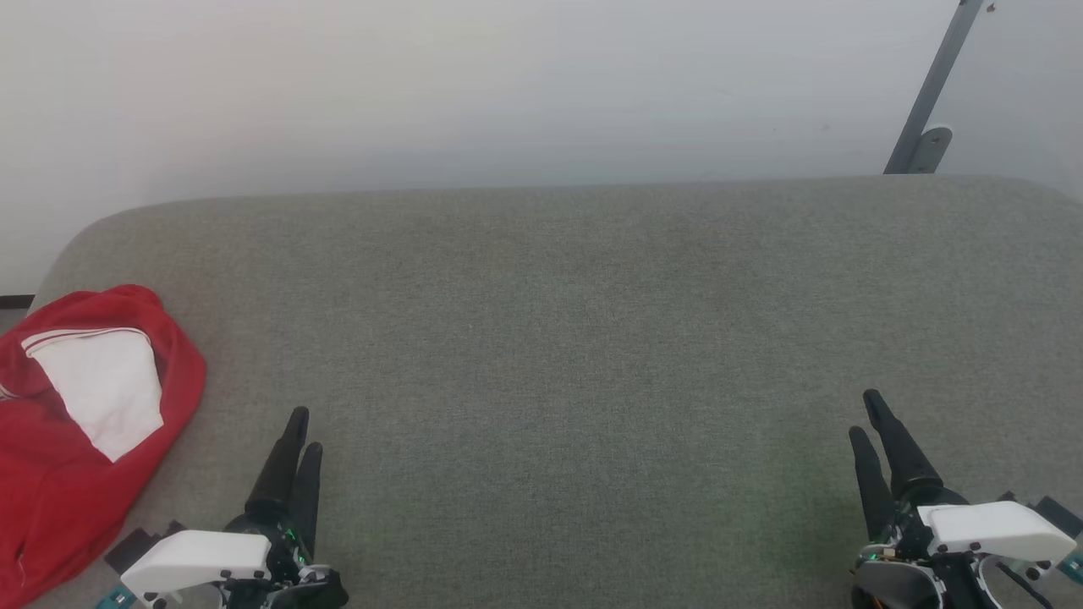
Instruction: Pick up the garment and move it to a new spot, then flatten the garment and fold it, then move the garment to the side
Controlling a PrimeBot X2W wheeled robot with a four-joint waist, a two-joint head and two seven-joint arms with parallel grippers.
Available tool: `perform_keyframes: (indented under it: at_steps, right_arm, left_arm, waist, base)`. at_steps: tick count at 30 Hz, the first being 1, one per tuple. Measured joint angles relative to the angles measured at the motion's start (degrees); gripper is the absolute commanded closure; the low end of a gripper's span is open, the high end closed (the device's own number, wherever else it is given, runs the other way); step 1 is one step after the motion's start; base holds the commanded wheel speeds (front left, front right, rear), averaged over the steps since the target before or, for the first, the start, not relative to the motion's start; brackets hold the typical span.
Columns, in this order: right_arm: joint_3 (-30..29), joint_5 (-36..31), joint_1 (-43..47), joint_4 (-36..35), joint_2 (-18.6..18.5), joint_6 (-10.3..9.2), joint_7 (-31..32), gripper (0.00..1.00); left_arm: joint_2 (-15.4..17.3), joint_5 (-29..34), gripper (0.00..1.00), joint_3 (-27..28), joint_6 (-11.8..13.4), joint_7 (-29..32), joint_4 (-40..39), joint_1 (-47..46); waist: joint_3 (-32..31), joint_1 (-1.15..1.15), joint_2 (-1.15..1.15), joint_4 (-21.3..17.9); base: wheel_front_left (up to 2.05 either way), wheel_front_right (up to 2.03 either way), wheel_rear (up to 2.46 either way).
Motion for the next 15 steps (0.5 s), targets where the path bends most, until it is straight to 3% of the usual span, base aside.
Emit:
perform_keyframes:
  at_steps: [15]
  right_arm:
    - [3.41, -3.56, -1.42, -1.35, -1.02, 0.0, -3.88, 0.0]
  left_arm:
    - [0.87, 4.01, 0.0, -2.04, 1.86, -3.92, -3.58, 0.0]
  waist:
    - [0.07, 0.0, 0.0, -0.27]
  base:
    - [0.0, 0.0, 0.0]
